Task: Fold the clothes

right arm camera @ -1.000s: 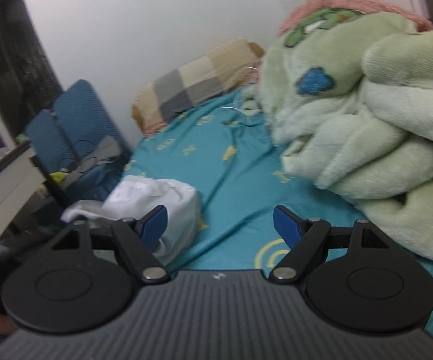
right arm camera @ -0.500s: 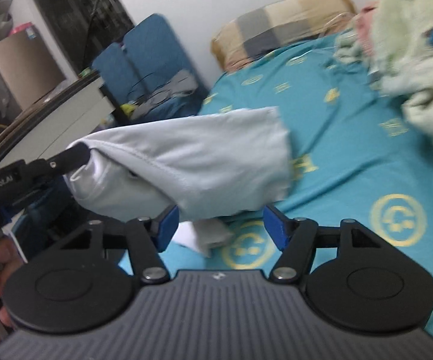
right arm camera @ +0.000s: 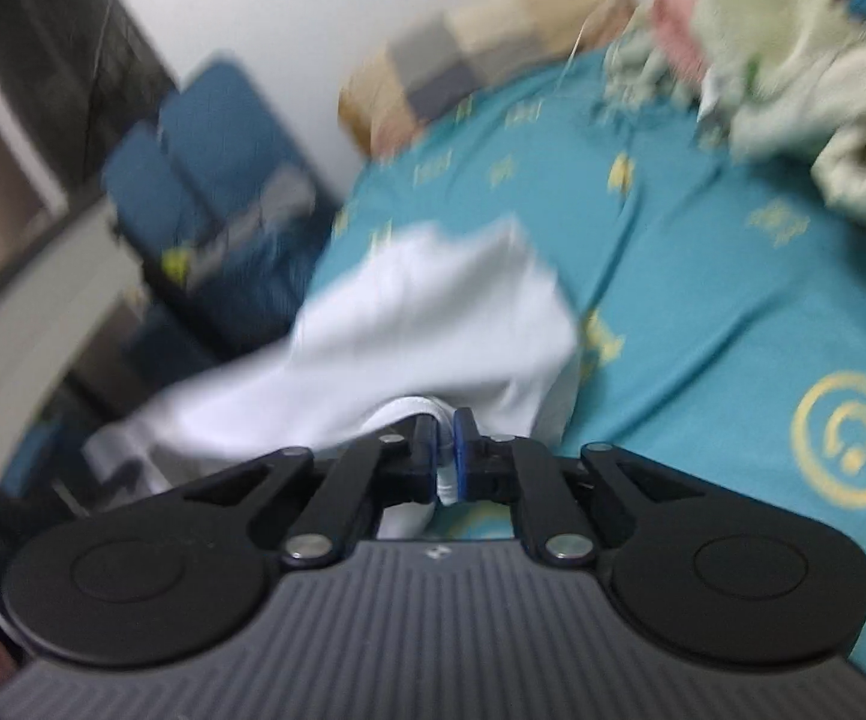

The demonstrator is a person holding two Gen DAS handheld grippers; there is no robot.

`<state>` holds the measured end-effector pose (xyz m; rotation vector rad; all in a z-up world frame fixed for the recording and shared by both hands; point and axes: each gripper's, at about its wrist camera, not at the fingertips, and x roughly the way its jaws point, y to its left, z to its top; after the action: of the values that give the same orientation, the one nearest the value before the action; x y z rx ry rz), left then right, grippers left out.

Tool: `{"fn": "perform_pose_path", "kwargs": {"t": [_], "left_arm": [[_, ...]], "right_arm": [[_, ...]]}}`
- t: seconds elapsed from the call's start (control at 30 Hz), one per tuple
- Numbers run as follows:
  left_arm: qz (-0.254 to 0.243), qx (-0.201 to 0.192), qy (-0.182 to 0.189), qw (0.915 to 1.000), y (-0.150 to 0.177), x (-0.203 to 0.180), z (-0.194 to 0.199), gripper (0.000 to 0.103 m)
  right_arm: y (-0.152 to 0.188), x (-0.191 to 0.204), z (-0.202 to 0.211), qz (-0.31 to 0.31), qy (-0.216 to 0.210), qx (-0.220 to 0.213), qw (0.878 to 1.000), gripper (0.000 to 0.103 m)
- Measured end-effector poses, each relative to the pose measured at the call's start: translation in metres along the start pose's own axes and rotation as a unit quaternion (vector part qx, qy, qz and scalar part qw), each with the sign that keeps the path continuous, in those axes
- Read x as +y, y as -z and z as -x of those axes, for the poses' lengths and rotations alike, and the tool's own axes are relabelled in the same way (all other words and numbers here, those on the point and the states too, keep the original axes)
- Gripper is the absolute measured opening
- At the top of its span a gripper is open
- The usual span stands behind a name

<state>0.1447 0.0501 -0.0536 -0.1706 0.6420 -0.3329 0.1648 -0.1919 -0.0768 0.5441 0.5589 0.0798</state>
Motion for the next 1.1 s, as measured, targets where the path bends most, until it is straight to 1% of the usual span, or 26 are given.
{"fn": "perform_pose_path", "kwargs": {"t": [0.1,0.17,0.23,0.27,0.33,0.37,0.43,0.47,0.53,0.6,0.7,0.77,0.8,0.87,0.9,0.93,0.97,1.03,1.1], "left_arm": [[-0.022,0.024,-0.006,0.9994,0.010,-0.007,-0.013,0.009],[-0.039,0.036,-0.011,0.9985,0.017,-0.013,-0.019,0.009],[-0.062,0.036,-0.022,0.9972,0.021,-0.021,-0.019,0.011],[-0.074,0.035,-0.028,0.9963,0.023,-0.025,-0.018,0.014],[-0.094,0.026,-0.038,0.9945,0.026,-0.031,-0.013,0.022],[-0.103,0.021,-0.040,0.9936,0.027,-0.034,-0.011,0.024],[-0.123,0.010,-0.041,0.9915,0.029,-0.042,-0.004,0.035],[-0.133,0.004,-0.041,0.9902,0.030,-0.046,-0.001,0.037],[-0.158,-0.010,-0.043,0.9864,0.033,-0.057,0.005,0.046],[-0.181,-0.024,-0.047,0.9821,0.037,-0.068,0.005,0.052],[-0.219,-0.040,-0.055,0.9733,0.044,-0.086,-0.008,0.057],[-0.242,-0.063,-0.083,0.9646,0.049,-0.098,-0.020,0.058],[-0.252,-0.080,-0.112,0.9579,0.052,-0.103,-0.027,0.059],[-0.267,-0.116,-0.168,0.9418,0.056,-0.108,-0.036,0.058],[-0.261,-0.125,-0.180,0.9401,0.055,-0.107,-0.036,0.054],[-0.254,-0.135,-0.192,0.9382,0.053,-0.106,-0.036,0.042],[-0.245,-0.144,-0.200,0.9378,0.051,-0.104,-0.035,0.035],[-0.212,-0.159,-0.179,0.9475,0.042,-0.100,-0.019,0.013],[-0.181,-0.176,-0.146,0.9565,0.034,-0.099,-0.001,0.007]], "right_arm": [[-0.012,-0.007,0.012,-0.001,-0.001,-0.031,1.000,0.008],[-0.015,-0.009,0.015,-0.004,-0.010,-0.032,0.999,0.008],[-0.018,-0.012,0.014,-0.012,-0.026,-0.027,0.999,0.008],[-0.019,-0.014,0.015,-0.014,-0.034,-0.025,0.999,0.008],[-0.022,-0.015,0.018,-0.016,-0.050,-0.021,0.998,0.008],[-0.023,-0.015,0.019,-0.018,-0.058,-0.018,0.998,0.008],[-0.025,-0.015,0.021,-0.021,-0.075,-0.013,0.997,0.008],[-0.025,-0.016,0.022,-0.024,-0.081,-0.010,0.996,0.008],[-0.026,-0.017,0.024,-0.032,-0.095,-0.001,0.995,0.008],[-0.028,-0.019,0.027,-0.043,-0.111,0.006,0.993,0.008],[-0.029,-0.020,0.030,-0.060,-0.137,0.012,0.989,0.008],[-0.030,-0.020,0.033,-0.064,-0.152,0.013,0.986,0.008],[-0.031,-0.020,0.034,-0.064,-0.158,0.013,0.985,0.008],[-0.031,-0.020,0.036,-0.065,-0.164,0.012,0.984,0.008],[-0.031,-0.020,0.037,-0.066,-0.163,0.011,0.984,0.008],[-0.031,-0.022,0.038,-0.068,-0.160,0.011,0.985,0.008],[-0.031,-0.023,0.037,-0.069,-0.151,0.012,0.986,0.008],[-0.030,-0.026,0.036,-0.069,-0.131,0.015,0.989,0.008],[-0.028,-0.028,0.032,-0.070,-0.111,0.023,0.991,0.008]]}}
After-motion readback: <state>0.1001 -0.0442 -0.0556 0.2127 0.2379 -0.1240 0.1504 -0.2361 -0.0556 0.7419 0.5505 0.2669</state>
